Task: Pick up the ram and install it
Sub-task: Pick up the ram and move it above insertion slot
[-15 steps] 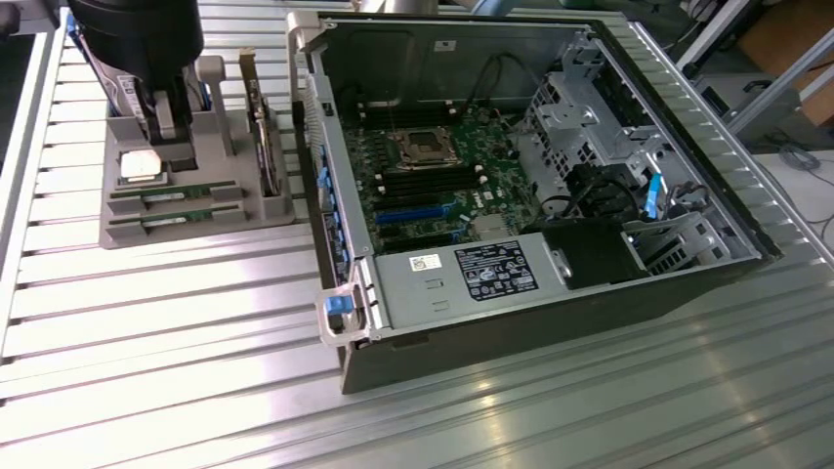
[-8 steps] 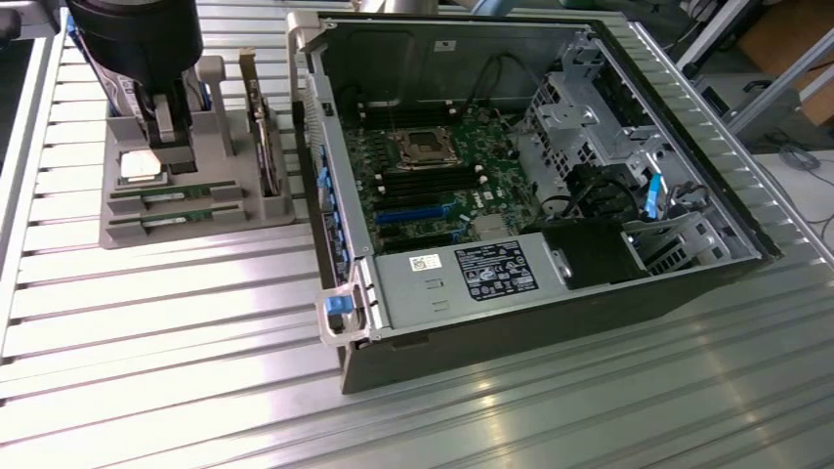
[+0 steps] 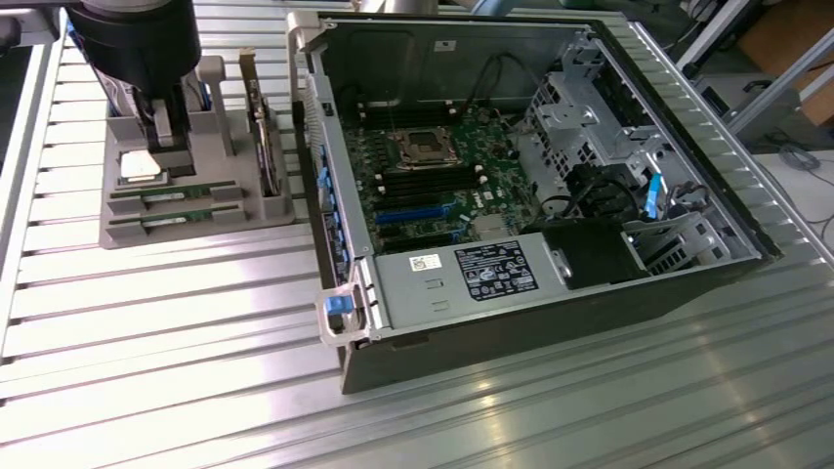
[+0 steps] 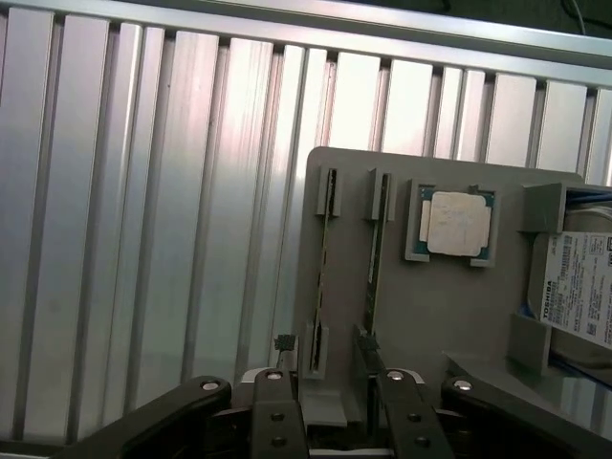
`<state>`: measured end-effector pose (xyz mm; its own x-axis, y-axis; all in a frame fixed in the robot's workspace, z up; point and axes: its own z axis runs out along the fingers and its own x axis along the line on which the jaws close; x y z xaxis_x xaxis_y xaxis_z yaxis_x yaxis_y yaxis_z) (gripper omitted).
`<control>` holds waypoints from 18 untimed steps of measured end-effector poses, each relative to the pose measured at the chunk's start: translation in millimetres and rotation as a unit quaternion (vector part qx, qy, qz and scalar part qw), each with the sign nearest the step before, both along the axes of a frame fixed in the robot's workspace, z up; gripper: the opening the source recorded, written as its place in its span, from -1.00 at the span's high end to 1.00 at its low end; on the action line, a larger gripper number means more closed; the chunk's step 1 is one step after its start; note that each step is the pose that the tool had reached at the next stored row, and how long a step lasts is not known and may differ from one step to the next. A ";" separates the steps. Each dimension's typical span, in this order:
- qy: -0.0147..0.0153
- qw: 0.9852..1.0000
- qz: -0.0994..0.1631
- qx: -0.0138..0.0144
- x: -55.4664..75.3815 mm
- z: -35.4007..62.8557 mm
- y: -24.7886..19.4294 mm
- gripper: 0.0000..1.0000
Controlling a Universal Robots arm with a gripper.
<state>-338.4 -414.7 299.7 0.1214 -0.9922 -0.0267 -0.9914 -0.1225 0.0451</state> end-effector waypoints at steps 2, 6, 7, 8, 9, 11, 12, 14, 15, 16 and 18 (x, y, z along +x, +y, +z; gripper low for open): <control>0.000 1.000 0.000 0.000 -0.4 -0.6 -0.1 0.28; 0.000 1.000 0.000 0.000 -1.6 -2.6 -0.3 0.28; 0.000 1.000 0.000 0.000 -1.7 -3.0 -0.3 0.28; 0.000 1.000 0.000 0.000 -1.9 -3.4 -0.4 0.28; 0.000 1.000 0.000 0.000 -2.1 -3.7 -0.4 0.28; 0.000 1.000 0.000 0.001 -2.5 -4.3 -0.5 0.28; 0.000 1.000 0.000 0.001 -2.7 -4.6 -0.5 0.28; 0.000 1.000 0.000 0.001 -3.0 -5.2 -0.5 0.28; 0.000 1.000 0.000 0.001 -3.1 -5.7 -0.5 0.28; 0.000 1.000 0.000 0.001 -3.2 -6.1 -0.5 0.28; 0.000 1.000 0.000 0.001 -3.2 -6.4 -0.5 0.28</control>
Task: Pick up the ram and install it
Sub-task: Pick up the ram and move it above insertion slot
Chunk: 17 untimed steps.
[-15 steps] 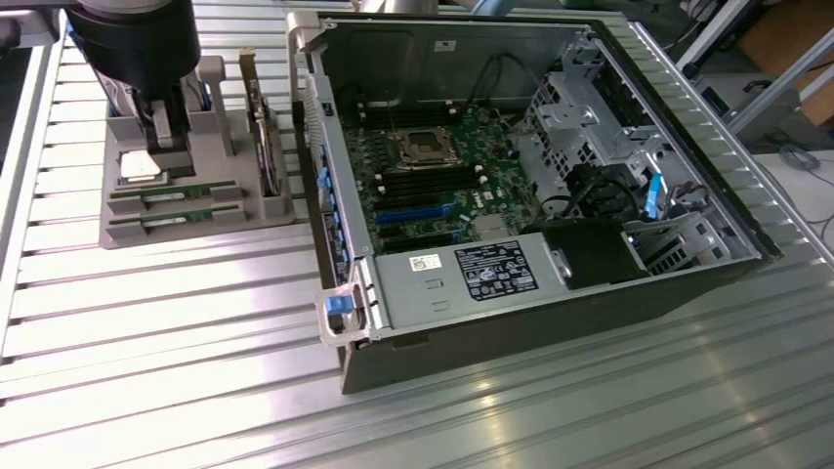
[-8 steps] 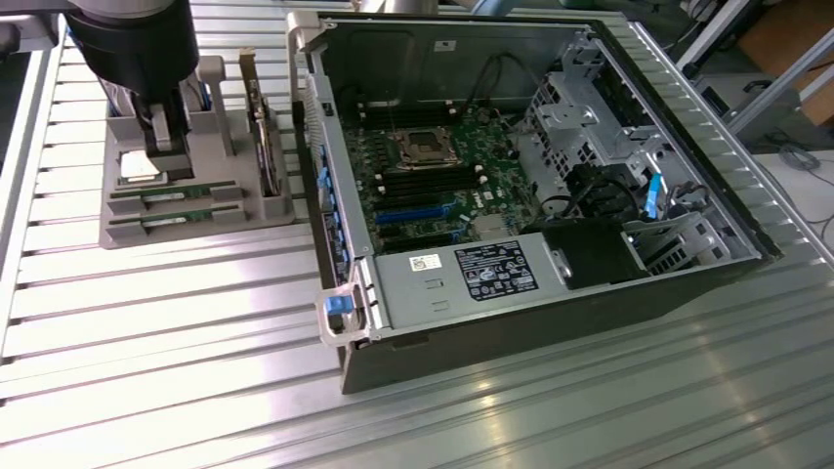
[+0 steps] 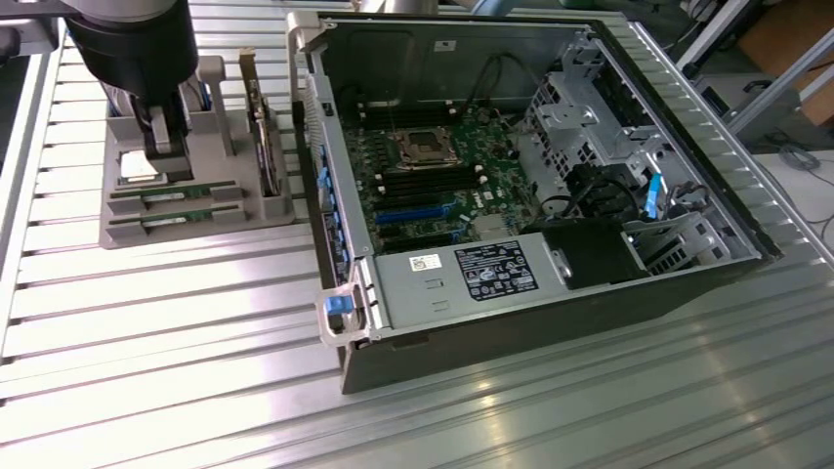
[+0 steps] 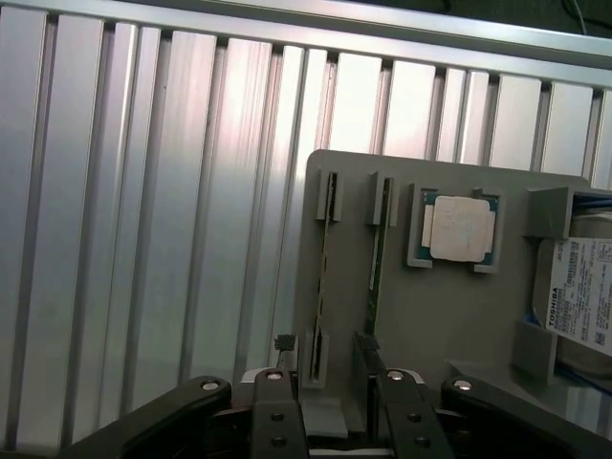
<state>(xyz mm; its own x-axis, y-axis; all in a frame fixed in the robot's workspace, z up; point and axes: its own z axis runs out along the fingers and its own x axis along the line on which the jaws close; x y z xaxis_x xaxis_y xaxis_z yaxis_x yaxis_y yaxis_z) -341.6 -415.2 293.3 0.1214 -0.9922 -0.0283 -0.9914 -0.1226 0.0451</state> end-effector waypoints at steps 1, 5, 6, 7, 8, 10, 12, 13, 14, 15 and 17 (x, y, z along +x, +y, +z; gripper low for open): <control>0.000 1.000 0.000 0.000 -0.1 -0.6 0.0 0.28; 0.000 1.000 0.000 0.000 -0.2 -3.0 0.0 0.28; 0.000 1.000 0.000 0.000 -0.2 -3.4 0.0 0.28; 0.000 1.000 0.000 0.000 -0.2 -3.7 0.0 0.28; 0.000 1.000 0.000 0.000 -0.3 -4.0 0.0 0.28; 0.000 1.000 0.000 0.000 -0.3 -5.1 0.0 0.28; 0.000 1.000 0.000 0.001 -0.3 -6.0 0.0 0.28; 0.000 1.000 0.000 0.001 -0.2 -6.2 0.0 0.28; 0.000 1.000 0.000 0.001 -0.3 -6.6 0.0 0.28; 0.000 1.000 0.000 0.001 -0.3 -7.0 0.0 0.28; 0.000 1.000 0.000 0.001 -0.3 -8.0 0.0 0.28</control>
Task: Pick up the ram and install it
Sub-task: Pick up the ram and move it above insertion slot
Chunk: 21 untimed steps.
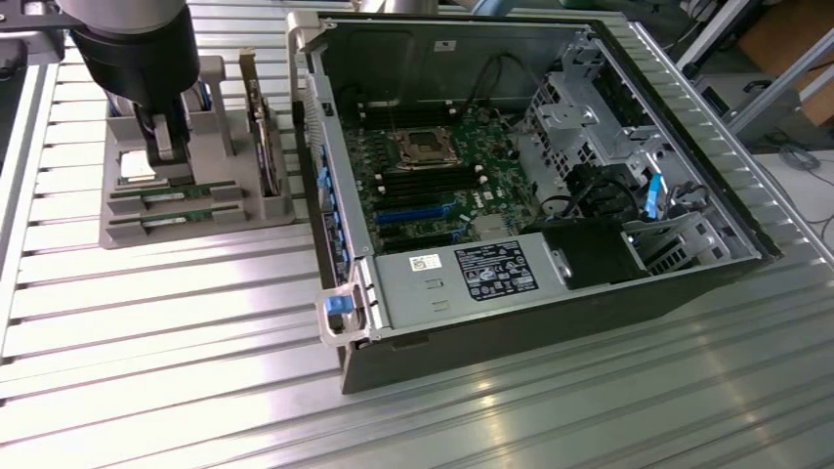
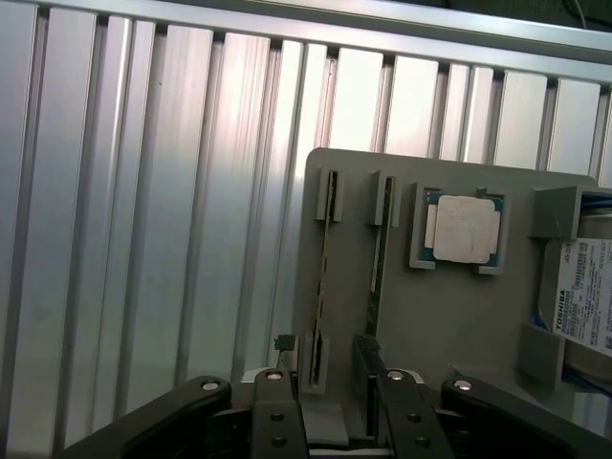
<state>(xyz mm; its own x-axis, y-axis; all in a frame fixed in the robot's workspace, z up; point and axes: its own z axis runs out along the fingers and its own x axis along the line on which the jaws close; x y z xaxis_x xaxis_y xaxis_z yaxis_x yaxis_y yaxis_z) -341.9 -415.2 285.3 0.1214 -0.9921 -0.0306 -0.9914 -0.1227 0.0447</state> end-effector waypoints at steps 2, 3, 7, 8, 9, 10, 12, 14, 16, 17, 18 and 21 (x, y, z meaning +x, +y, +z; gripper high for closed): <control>0.000 1.000 0.000 0.000 0.0 -0.4 0.0 0.28; 0.000 1.000 0.000 0.000 0.0 -0.8 0.0 0.28; 0.000 1.000 0.000 0.000 0.0 -1.7 0.0 0.28; 0.000 1.000 0.000 0.000 0.0 -1.9 0.0 0.28; 0.000 1.000 0.000 0.000 0.0 -2.5 0.0 0.28; 0.000 1.000 0.000 0.000 0.0 -2.7 0.0 0.28; 0.000 1.000 0.000 0.001 0.0 -3.5 0.0 0.28; 0.000 1.000 0.000 0.002 0.0 -4.3 0.0 0.28; 0.000 1.000 0.000 0.003 0.0 -4.9 0.0 0.28; 0.000 1.000 0.000 0.003 0.0 -5.3 0.0 0.28; 0.000 1.000 0.000 0.003 0.0 -5.4 0.0 0.28; 0.000 1.000 0.000 0.004 0.0 -6.3 0.0 0.28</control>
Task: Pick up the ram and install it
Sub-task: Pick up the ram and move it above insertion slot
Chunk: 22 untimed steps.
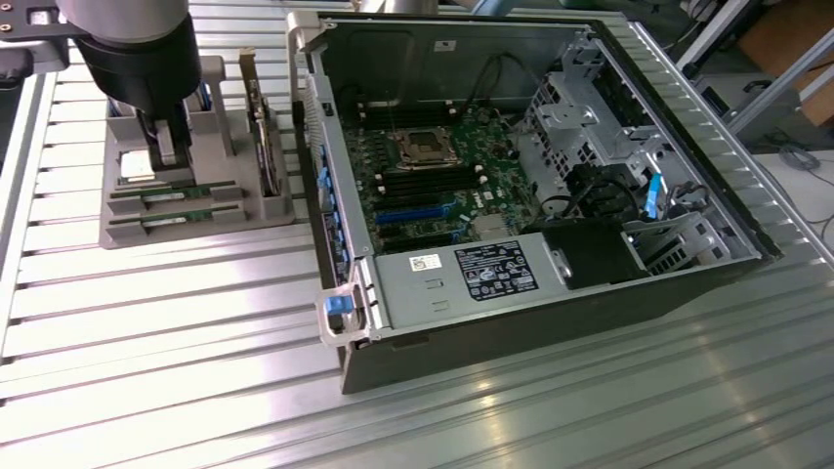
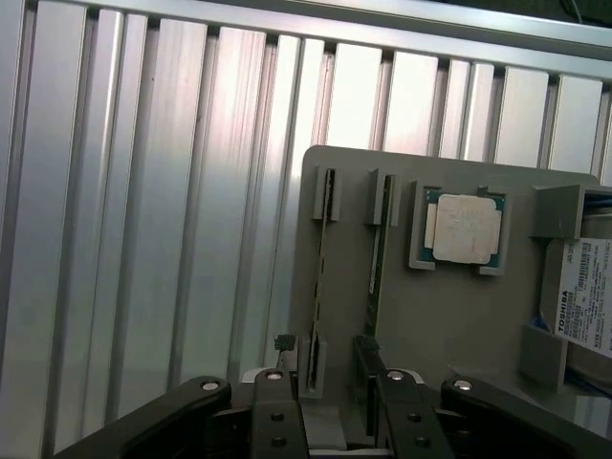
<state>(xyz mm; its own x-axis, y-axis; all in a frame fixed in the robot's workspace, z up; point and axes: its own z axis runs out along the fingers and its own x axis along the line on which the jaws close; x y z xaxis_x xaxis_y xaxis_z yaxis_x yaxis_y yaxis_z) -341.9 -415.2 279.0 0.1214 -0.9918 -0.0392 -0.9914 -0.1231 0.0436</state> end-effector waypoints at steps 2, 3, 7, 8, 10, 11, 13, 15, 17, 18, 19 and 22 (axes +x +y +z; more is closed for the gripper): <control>0.000 1.000 0.000 0.000 0.0 -0.5 0.0 0.28; 0.000 1.000 0.000 0.001 0.0 -0.7 0.0 0.28; 0.000 1.000 0.000 0.002 0.0 -2.4 0.0 0.28; 0.000 1.000 0.000 0.002 0.0 -2.5 0.0 0.28; 0.000 1.000 0.000 0.003 0.0 -2.9 0.0 0.28; 0.000 1.000 0.000 0.004 0.0 -3.1 0.0 0.28; 0.000 1.000 0.000 0.005 0.0 -3.6 0.0 0.28; 0.000 1.000 0.000 0.005 0.0 -3.8 0.0 0.28; 0.000 1.000 0.000 0.006 0.0 -4.1 0.0 0.28; 0.000 1.000 0.000 0.007 0.0 -4.5 0.0 0.28; 0.000 1.000 0.000 0.007 0.0 -4.9 0.0 0.28; 0.000 1.000 0.000 0.008 0.0 -5.5 0.0 0.28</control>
